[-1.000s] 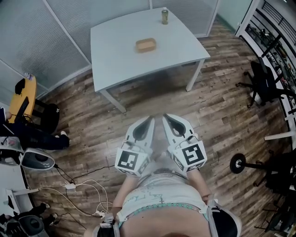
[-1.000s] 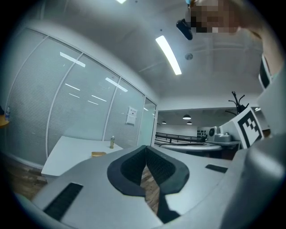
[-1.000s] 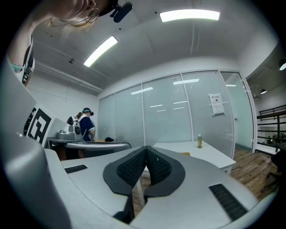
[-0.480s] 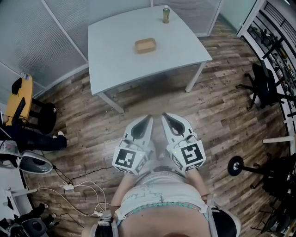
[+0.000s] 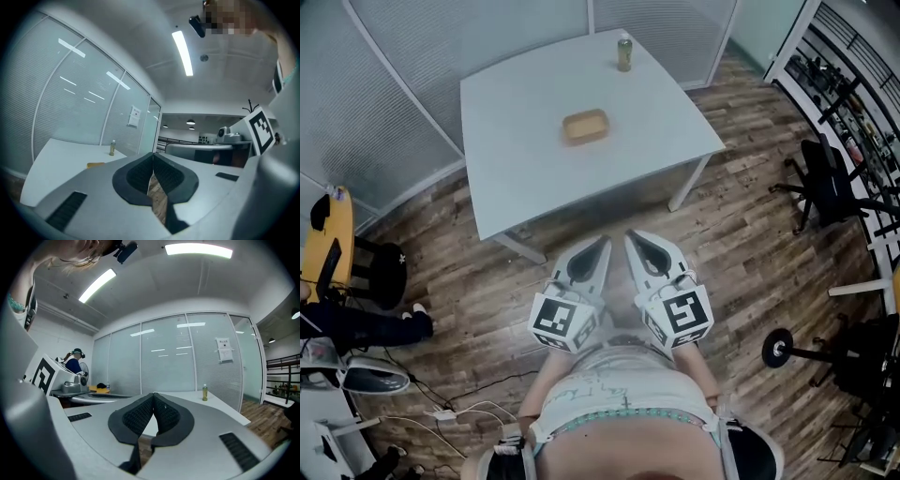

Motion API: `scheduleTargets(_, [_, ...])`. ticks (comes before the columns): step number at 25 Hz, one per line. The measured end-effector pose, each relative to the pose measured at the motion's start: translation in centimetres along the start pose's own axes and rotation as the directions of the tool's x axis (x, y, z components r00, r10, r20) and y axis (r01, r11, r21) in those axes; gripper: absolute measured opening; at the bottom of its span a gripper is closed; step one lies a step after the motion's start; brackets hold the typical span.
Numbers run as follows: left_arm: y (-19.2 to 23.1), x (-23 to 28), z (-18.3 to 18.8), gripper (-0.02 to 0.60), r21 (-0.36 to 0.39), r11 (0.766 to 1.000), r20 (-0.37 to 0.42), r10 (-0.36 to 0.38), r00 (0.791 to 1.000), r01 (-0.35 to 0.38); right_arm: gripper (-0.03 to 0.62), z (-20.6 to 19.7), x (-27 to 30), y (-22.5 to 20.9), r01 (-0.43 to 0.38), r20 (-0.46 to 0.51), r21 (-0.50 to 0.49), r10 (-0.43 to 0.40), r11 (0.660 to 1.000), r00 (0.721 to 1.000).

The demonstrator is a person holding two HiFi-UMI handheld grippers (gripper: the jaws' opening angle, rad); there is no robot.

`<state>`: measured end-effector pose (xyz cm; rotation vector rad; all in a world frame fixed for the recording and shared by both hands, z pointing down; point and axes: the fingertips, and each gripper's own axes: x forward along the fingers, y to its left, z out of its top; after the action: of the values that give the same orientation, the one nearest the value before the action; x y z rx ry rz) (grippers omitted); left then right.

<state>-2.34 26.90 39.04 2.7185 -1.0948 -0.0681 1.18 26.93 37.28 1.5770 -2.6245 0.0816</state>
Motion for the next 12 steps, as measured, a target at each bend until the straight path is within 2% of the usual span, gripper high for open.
scheduleTargets(5, [3.4, 1.8, 1.0, 0.003, 0.028, 0.999, -0.017, -0.027, 0.999, 0.027, 0.000, 0.0, 3.7, -0.7, 0.020, -0.015, 0.009, -0.020, 1.000, 1.000])
scheduleTargets(12, [7.1, 2.6, 0.8, 0.003, 0.009, 0.999, -0.029, -0.039, 0.999, 0.039, 0.000, -0.9, 7.6, -0.5, 0.024, -0.040, 0.012, -0.024, 1.000, 0.999])
